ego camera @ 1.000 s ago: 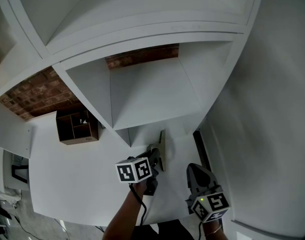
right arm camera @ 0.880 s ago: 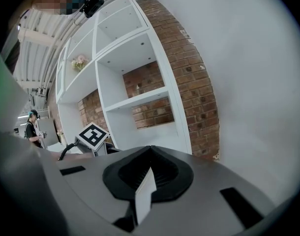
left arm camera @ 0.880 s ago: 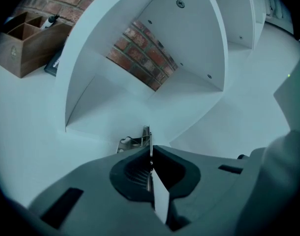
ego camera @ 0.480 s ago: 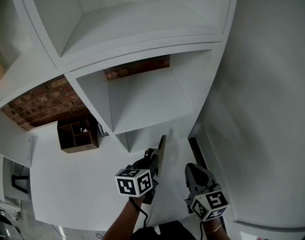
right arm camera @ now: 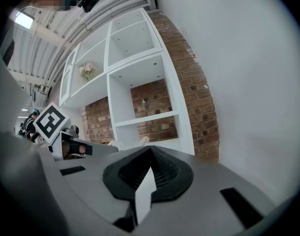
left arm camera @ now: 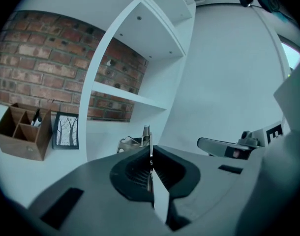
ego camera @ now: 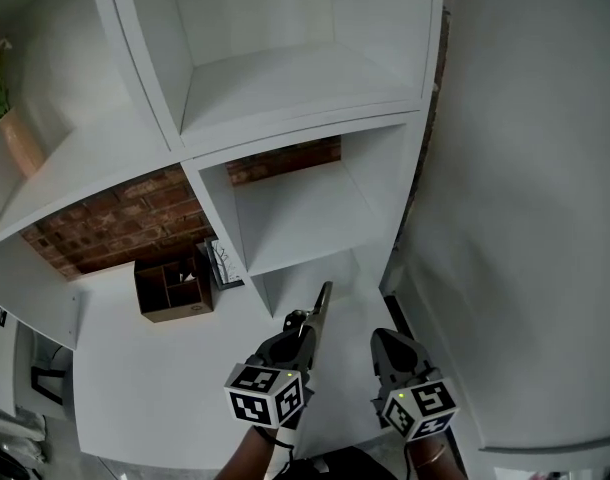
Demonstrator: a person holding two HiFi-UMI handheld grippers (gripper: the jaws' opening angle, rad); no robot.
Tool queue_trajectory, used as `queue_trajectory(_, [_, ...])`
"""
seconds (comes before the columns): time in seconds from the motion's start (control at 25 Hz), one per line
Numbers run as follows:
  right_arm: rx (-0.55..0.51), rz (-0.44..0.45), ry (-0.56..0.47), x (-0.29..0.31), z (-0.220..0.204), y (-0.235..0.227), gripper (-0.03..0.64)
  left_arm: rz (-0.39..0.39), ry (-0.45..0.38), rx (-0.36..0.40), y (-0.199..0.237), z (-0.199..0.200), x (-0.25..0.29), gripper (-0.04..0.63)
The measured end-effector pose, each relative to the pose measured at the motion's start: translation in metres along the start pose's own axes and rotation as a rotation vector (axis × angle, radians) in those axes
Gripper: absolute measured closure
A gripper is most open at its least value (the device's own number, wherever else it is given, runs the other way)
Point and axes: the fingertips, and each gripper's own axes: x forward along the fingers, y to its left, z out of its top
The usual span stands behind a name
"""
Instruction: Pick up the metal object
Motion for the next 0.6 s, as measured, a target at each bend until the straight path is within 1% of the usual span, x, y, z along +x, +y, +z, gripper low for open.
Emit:
queue_trajectory(0.24, [-0.022,0.003,-0.021,-0.006,0.006,0.02,0.614,0.026,-0.047,0.063,-0.001,0.01,-0.038,0.586])
queue_trajectory(0.6, [-0.063,0.021,-0.05,-0.02,0.011,0.06,0.612,0.073,-0.108,0.123,0.005,0.017,-0.094,0.586])
